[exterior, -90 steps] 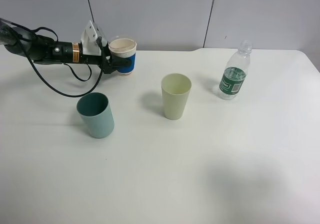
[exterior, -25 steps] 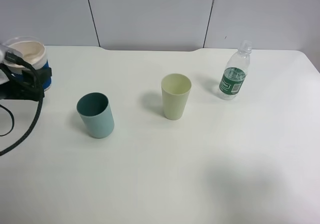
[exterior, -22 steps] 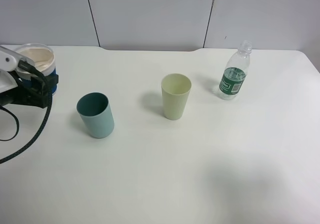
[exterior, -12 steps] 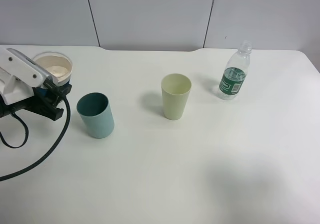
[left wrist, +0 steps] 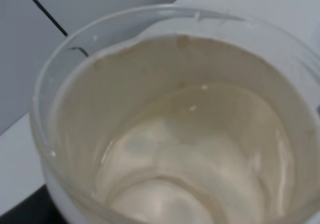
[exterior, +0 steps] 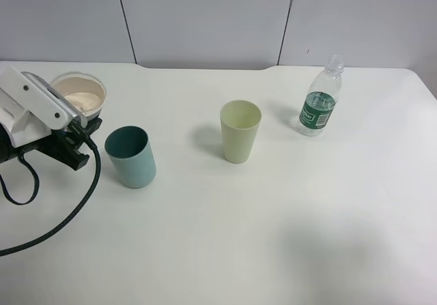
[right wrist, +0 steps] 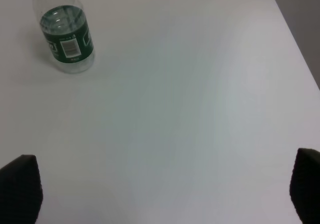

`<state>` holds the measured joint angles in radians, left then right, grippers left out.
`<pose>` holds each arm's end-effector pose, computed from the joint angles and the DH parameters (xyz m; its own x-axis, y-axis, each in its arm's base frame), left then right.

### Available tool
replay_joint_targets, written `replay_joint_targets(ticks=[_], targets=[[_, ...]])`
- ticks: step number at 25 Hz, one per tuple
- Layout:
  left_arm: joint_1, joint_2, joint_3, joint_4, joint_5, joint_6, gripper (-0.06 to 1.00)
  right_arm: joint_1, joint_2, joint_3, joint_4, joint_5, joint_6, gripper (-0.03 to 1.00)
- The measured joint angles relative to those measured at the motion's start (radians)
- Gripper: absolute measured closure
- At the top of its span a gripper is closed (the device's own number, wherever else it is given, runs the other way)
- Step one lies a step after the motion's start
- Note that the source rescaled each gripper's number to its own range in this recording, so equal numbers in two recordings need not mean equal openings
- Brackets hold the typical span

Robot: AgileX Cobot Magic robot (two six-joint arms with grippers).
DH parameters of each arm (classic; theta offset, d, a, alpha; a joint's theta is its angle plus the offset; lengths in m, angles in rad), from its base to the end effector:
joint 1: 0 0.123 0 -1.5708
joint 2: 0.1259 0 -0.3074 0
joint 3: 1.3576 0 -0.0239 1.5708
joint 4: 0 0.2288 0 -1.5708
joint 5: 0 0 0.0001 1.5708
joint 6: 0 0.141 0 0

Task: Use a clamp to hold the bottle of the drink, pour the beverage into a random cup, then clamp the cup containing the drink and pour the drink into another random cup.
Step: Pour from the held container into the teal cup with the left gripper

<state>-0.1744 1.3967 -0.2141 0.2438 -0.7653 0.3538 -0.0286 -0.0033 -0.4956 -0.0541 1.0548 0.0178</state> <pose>0.2342 -0.0652 0.1905 -0.1219 0.5287 -0.8400 0.4499 0.7838 0.4280 -0.0022 -0.0066 0.2435 -0.4515 0.0040 -0.8923 0.0665 0.9974 -0.0292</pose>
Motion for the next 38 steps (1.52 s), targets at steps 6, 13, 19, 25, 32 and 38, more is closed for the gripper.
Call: replay_joint_targets(ticks=[6, 13, 19, 25, 32, 38], targets=[[0.000, 0.000, 0.000, 0.010, -0.004, 0.056, 0.94, 0.000, 0.000, 0.000, 0.000, 0.000, 0.000, -0.03], [-0.035, -0.010, 0.000, -0.004, -0.009, 0.144, 0.94, 0.000, 0.000, 0.000, 0.000, 0.000, 0.000, -0.03], [-0.120, -0.071, 0.001, -0.103, 0.021, 0.289, 0.94, 0.000, 0.000, 0.000, 0.000, 0.000, 0.000, -0.03], [-0.148, -0.076, 0.001, -0.136, 0.054, 0.342, 0.94, 0.000, 0.000, 0.000, 0.000, 0.000, 0.000, -0.03], [-0.148, -0.076, 0.001, -0.139, 0.058, 0.395, 0.94, 0.000, 0.000, 0.000, 0.000, 0.000, 0.000, -0.03], [-0.148, -0.076, 0.001, -0.139, 0.057, 0.469, 0.94, 0.000, 0.000, 0.000, 0.000, 0.000, 0.000, -0.03]])
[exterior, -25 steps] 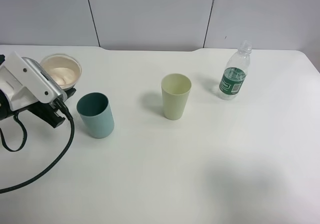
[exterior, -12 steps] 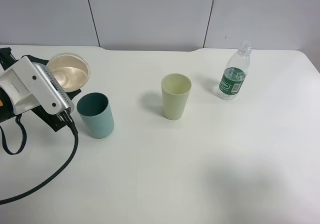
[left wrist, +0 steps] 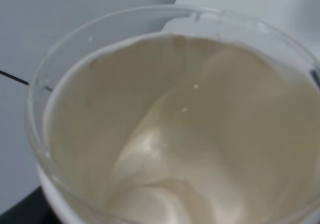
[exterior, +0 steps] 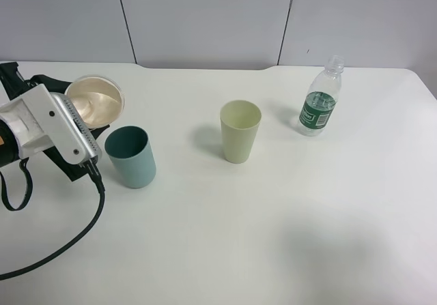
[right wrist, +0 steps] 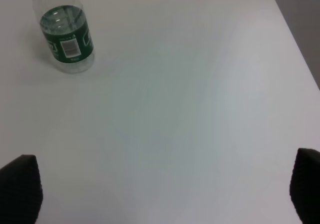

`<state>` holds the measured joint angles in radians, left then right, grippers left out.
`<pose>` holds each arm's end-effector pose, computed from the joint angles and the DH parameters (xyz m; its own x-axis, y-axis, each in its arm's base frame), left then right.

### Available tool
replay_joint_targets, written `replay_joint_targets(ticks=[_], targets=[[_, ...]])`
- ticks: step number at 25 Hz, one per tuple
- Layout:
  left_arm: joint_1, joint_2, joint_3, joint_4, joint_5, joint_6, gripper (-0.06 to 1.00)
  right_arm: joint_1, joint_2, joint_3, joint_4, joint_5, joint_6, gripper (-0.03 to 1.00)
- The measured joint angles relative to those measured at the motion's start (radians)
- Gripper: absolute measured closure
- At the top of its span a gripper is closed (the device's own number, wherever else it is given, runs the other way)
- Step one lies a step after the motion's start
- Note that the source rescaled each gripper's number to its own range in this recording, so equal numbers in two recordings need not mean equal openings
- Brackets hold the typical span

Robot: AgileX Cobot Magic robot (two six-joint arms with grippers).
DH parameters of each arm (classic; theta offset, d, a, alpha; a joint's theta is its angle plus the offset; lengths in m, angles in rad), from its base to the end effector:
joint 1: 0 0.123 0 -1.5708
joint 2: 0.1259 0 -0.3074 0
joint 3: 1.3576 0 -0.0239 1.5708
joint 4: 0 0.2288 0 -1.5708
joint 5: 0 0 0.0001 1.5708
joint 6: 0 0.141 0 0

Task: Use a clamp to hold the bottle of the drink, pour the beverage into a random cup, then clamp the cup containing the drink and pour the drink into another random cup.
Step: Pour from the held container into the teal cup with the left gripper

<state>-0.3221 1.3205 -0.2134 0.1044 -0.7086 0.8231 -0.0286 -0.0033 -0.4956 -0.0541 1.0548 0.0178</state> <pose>0.2206 -0.0837 0.2021 0.1144 0.7873 -0.6058 0.4635 0.4971 0.7335 -0.0022 -0.0066 0.2435 -0.4515 0.0040 -0.8923 0.0665 0.9974 -0.0292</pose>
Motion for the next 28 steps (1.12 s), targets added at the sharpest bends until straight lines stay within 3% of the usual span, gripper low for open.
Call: replay_joint_targets(ticks=[6, 13, 28], targets=[[0.000, 0.000, 0.000, -0.003, -0.010, 0.065, 0.94, 0.000, 0.000, 0.000, 0.000, 0.000, 0.000, -0.03], [0.000, 0.000, 0.000, -0.062, -0.046, 0.146, 0.94, 0.000, 0.000, 0.000, 0.000, 0.000, 0.000, -0.03], [0.000, 0.000, 0.000, -0.114, -0.075, 0.241, 0.94, 0.000, 0.000, 0.000, 0.000, 0.000, 0.000, -0.03]])
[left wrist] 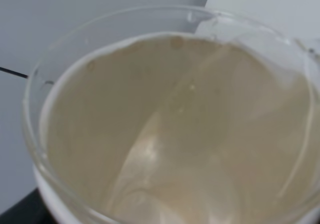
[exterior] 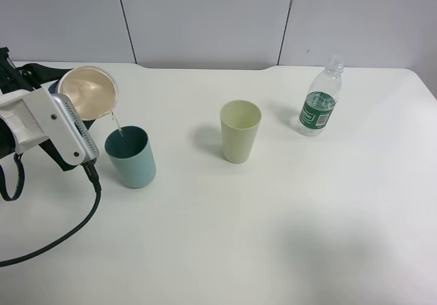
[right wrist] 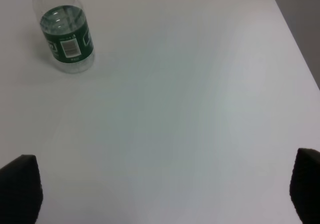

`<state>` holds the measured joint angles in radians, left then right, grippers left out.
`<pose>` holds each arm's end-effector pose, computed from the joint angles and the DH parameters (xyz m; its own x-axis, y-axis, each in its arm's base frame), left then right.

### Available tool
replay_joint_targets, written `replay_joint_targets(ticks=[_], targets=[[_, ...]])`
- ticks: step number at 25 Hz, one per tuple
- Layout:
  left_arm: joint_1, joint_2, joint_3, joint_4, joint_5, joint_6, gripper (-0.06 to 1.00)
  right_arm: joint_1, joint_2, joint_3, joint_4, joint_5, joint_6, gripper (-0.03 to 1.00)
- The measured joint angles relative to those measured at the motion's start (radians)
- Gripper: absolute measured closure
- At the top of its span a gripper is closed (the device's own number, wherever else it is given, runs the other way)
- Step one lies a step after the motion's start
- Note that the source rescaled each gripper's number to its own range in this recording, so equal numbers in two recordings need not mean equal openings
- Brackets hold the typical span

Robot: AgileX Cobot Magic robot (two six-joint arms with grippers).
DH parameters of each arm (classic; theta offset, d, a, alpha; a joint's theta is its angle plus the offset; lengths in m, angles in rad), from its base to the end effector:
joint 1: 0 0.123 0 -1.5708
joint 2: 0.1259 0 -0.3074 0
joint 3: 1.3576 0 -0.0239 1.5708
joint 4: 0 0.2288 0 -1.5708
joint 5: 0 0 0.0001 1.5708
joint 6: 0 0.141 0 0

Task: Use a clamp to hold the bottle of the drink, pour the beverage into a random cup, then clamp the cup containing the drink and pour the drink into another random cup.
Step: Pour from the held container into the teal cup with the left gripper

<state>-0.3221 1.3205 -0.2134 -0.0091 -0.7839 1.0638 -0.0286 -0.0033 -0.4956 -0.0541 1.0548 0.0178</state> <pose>0.2271 -0.0748 0.2125 0.1617 0.8643 -0.4763 0.3457 0.4024 0.8477 -0.0022 -0.0066 0.2435 -0.4515 0.0040 -0.8923 0.0665 0.9974 -0.0292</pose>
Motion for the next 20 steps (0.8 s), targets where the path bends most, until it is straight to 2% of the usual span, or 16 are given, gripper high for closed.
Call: replay_joint_targets(ticks=[20], targets=[[0.000, 0.000, 0.000, -0.011, -0.018, 0.124, 0.94, 0.000, 0.000, 0.000, 0.000, 0.000, 0.000, -0.03]])
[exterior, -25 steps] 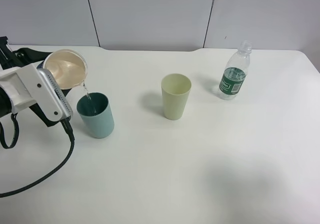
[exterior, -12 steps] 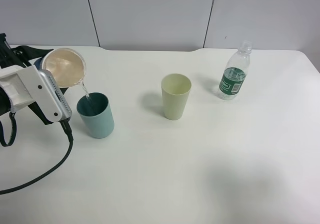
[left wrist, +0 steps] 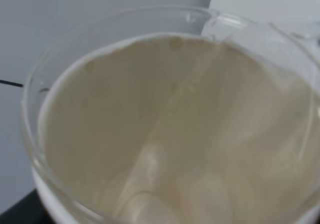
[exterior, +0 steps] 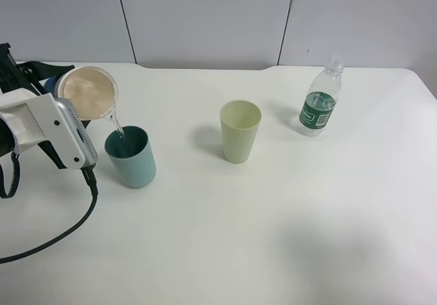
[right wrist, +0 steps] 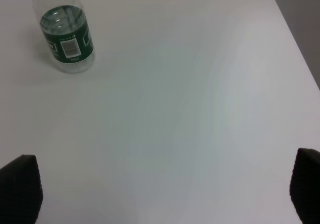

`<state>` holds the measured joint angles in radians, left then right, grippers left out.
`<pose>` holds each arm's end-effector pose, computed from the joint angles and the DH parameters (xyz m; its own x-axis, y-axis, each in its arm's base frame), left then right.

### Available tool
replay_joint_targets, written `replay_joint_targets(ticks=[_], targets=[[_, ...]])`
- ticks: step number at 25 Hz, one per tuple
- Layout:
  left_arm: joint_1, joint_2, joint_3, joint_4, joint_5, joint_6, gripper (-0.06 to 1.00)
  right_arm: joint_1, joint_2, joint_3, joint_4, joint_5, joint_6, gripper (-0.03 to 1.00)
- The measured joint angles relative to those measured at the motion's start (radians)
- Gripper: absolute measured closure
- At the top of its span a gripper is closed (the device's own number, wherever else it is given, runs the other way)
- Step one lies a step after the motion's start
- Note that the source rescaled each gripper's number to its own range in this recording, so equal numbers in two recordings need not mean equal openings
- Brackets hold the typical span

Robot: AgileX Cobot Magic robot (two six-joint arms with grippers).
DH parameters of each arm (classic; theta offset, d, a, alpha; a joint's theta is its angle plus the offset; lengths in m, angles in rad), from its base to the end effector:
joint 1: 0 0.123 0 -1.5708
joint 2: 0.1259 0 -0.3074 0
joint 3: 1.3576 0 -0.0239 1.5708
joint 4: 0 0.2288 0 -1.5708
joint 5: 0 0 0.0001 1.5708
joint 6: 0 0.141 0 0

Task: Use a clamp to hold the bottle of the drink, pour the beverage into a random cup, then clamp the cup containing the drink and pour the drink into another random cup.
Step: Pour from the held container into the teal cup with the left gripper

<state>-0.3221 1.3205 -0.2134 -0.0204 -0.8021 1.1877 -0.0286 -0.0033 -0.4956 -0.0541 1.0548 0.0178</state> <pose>0.2280 -0.0739 0.2150 0.2000 0.9052 -0.3749 0.3062 0.3057 0.9016 -0.0022 -0.0066 0.2435 -0.4515 0.0040 -0.8923 0.0665 0.9974 -0.0292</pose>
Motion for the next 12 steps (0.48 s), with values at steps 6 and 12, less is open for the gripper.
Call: replay_joint_targets(ticks=[6, 12], targets=[[0.000, 0.000, 0.000, -0.002, -0.007, 0.005, 0.94, 0.000, 0.000, 0.000, 0.000, 0.000, 0.000, -0.03], [0.000, 0.000, 0.000, -0.005, -0.009, 0.005, 0.94, 0.000, 0.000, 0.000, 0.000, 0.000, 0.000, -0.03]])
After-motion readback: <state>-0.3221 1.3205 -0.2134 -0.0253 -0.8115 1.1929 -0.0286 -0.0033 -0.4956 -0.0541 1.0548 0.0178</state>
